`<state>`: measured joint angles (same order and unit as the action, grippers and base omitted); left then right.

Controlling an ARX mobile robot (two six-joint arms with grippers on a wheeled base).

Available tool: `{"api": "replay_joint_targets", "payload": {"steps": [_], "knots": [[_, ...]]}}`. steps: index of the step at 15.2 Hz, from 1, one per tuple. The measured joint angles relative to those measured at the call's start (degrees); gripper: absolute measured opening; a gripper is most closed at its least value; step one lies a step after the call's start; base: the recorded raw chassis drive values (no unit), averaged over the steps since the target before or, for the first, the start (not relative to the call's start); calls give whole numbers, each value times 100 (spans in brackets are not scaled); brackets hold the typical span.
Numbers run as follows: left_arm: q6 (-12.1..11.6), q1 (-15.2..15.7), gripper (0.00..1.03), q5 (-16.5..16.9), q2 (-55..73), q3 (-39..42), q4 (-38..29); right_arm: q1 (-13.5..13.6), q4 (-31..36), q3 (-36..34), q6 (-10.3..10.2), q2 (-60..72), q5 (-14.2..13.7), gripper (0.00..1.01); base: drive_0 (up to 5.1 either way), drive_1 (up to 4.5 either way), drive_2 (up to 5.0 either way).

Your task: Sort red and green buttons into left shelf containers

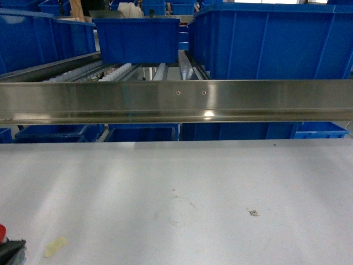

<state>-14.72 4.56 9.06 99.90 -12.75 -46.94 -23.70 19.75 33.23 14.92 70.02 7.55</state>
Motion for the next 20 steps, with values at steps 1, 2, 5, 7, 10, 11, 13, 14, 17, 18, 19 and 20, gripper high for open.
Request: {"api": "replay_joint_targets", "payload": {"steps": [1, 2, 5, 7, 10, 11, 13, 14, 17, 18, 19, 20], "knots": [[-37, -7, 30, 68, -732, 39, 315, 2, 2, 0, 0, 0, 2, 29, 0, 0, 0], [-39, -7, 30, 160, -1512, 28, 682, 0, 0, 0, -2, 0, 0, 29, 0, 0, 0], [101, 81, 30, 380, -3823, -140, 1934, 0, 2, 0, -2, 0, 0, 29, 0, 0, 0], [227, 129, 30, 297, -5106, -280, 2527, 0, 0, 0, 0, 0, 0, 29, 0, 0, 0], [273, 155, 30, 293, -5633, -356, 2743, 0, 0, 0, -2, 0, 0, 29, 0, 0, 0], [273, 155, 30, 291, -5565, -356, 2780, 0, 0, 0, -2, 0, 0, 29, 0, 0, 0], [273, 155, 30, 280, -5560, -356, 2767, 2, -2, 0, -2, 2, 2, 29, 9, -345, 362], [273, 155, 30, 278, -5558, -356, 2785, 2, 4, 0, 0, 0, 0, 29, -401, -37, 436], [273, 155, 30, 293, -5584, -356, 2776, -35, 2, 0, 0, 0, -20, 29, -448, 81, 391], [273, 155, 30, 291, -5580, -356, 2774, -31, 2, 0, -2, 0, -17, 29, -478, 267, 267], [273, 155, 30, 291, -5580, -356, 2767, -31, 7, 0, -2, -2, -15, 29, -486, 259, 259], [273, 155, 30, 291, -5580, -356, 2769, -31, -2, 0, -2, 0, -17, 29, -486, 259, 259]]}}
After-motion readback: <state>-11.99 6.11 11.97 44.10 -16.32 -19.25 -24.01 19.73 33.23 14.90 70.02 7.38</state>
